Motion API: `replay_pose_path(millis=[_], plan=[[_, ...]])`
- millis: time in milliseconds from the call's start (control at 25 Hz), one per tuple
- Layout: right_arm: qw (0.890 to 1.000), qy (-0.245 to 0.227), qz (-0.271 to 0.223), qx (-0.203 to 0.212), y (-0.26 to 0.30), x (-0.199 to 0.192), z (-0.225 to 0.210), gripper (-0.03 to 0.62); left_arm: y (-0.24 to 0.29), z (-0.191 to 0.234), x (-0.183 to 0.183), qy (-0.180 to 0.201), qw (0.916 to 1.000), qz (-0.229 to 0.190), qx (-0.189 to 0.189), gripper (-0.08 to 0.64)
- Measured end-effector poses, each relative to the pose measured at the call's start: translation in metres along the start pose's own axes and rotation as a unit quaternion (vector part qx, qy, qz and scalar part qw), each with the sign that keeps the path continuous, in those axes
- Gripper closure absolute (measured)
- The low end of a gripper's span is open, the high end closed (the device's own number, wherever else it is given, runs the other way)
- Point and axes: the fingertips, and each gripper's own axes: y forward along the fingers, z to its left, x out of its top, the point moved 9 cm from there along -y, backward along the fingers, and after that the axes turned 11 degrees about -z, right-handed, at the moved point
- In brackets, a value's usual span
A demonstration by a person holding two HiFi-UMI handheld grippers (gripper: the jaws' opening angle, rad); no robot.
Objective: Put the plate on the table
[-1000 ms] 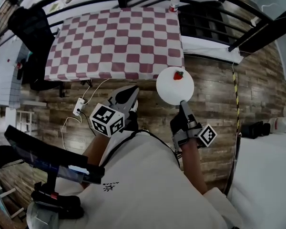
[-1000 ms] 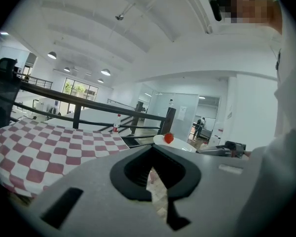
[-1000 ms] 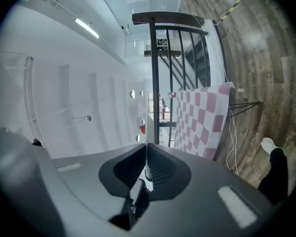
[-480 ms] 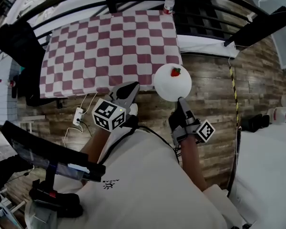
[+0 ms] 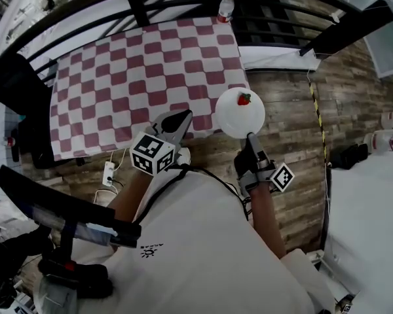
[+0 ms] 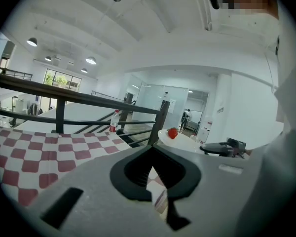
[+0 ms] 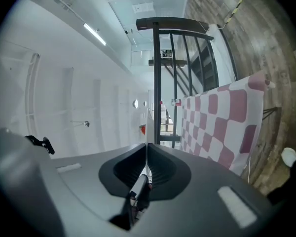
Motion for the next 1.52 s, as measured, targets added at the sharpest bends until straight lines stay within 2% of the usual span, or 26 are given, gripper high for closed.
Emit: replay_pose_path(millis=[200,320,440,600,1000,1520], plan=[[1.0,0.0,-0.009,0.02,0.018,-0.003,-0.019,0.574,0.009,0.032,0.001,-0.003,0.9998,0.006,-0.018,0.558],[1.0,-0.005,-0.006,0.016,0.024,-0.007,-0.031,0.574,0.011,0.048,0.003,-0.008,0.9996,0.006,-0.025,0.558],[1.0,-0.009,-0.002,0.008,0.028,-0.008,-0.037,0.574,0.014,0.056,0.006,-0.008,0.9996,0.005,-0.027,0.558],[1.0,-0.007,0.0,0.019,0.032,-0.003,-0.042,0.574,0.02,0.062,0.004,-0.007,0.9994,0.01,-0.031,0.558],[0.999,-0.005,0.036,0.032,0.053,0.027,-0.049,0.574,0.043,0.062,0.001,-0.013,0.9998,0.012,0.0,0.558],[0.992,-0.015,0.124,0.022,0.085,0.087,-0.065,0.574,0.095,0.041,-0.006,-0.026,0.9987,0.006,0.043,0.558]])
